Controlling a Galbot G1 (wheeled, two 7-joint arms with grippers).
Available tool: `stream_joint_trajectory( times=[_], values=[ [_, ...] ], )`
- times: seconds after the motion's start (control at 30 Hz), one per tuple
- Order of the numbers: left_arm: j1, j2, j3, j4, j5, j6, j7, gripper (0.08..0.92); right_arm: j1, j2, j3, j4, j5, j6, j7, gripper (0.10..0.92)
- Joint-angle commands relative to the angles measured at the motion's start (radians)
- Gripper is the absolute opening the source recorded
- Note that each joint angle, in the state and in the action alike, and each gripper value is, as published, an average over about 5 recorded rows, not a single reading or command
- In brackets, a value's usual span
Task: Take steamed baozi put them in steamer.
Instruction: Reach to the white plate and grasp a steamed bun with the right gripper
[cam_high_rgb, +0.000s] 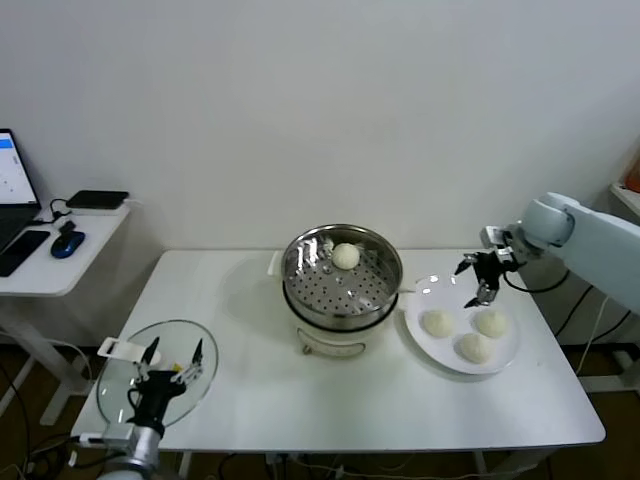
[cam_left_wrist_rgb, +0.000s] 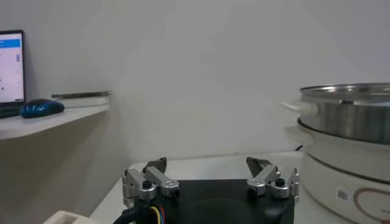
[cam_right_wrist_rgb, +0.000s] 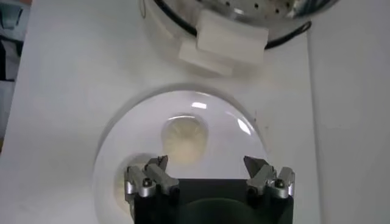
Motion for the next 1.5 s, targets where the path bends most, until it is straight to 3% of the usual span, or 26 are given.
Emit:
stream_joint_trajectory(
  times=[0.03, 0.57, 1.5],
  values=[
    [0.001, -0.001, -0.002, 0.004, -0.001, -0.002, 0.0, 0.823, -0.146, 0.04, 0.092, -0.094, 0.005, -0.078, 0.006, 0.823],
    [-0.001, -0.006, -0.005, 0.022, -0.001, -0.005, -0.001, 0.823, -0.214, 0.197, 0.134, -0.256, -0.074, -0.025, -0.006, 0.823],
    [-0.009, -0.005, -0.004, 0.033, -0.003, -0.004, -0.002, 0.823, -0.25, 0.279, 0.208, -0.386, -0.133, 0.012, -0.036, 0.805]
  ],
)
